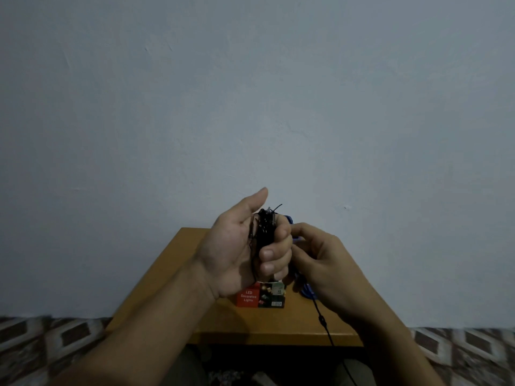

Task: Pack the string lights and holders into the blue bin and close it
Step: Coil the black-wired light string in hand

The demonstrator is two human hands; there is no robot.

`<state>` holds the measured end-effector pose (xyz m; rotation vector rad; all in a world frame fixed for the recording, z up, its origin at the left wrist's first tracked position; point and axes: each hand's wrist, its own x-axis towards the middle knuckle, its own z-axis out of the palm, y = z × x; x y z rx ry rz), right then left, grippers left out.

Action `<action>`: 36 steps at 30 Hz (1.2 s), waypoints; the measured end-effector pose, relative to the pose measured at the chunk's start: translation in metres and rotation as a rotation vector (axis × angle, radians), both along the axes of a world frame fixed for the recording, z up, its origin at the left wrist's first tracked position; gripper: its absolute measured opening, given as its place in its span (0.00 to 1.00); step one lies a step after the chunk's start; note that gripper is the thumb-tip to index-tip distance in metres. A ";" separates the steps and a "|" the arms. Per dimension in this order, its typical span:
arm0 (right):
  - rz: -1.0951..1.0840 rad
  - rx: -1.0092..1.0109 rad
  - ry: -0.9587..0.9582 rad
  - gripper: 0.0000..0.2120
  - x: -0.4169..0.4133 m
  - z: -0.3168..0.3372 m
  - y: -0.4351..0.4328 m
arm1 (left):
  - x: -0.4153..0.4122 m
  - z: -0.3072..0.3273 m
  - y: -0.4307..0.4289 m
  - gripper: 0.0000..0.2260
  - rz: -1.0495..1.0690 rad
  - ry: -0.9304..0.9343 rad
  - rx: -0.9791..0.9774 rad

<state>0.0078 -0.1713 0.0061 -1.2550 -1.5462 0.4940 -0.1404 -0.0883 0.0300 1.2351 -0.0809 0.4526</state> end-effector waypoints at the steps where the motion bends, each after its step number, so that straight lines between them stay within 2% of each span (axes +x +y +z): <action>1: 0.014 -0.004 -0.009 0.09 -0.001 -0.001 0.000 | 0.000 0.000 -0.001 0.27 0.018 -0.009 -0.021; 7: 0.019 -0.020 -0.083 0.12 -0.003 -0.007 0.002 | -0.002 -0.002 0.001 0.29 -0.004 -0.071 -0.093; 12: 0.064 -0.072 -0.059 0.12 -0.004 -0.009 0.004 | 0.000 -0.003 -0.002 0.32 0.002 -0.114 -0.122; 20: 0.024 -0.092 -0.107 0.16 -0.004 -0.011 0.004 | 0.002 0.000 -0.005 0.32 0.165 -0.166 -0.190; 27: 0.023 -0.124 -0.154 0.12 -0.005 -0.005 0.002 | 0.001 -0.001 -0.008 0.32 0.264 -0.305 -0.338; 31: 0.005 -0.140 -0.147 0.11 -0.005 -0.006 0.002 | -0.001 0.002 -0.006 0.32 0.360 -0.265 -0.294; 36: 0.007 -0.156 -0.092 0.13 -0.006 -0.005 0.002 | 0.000 0.003 -0.009 0.40 0.478 -0.236 -0.261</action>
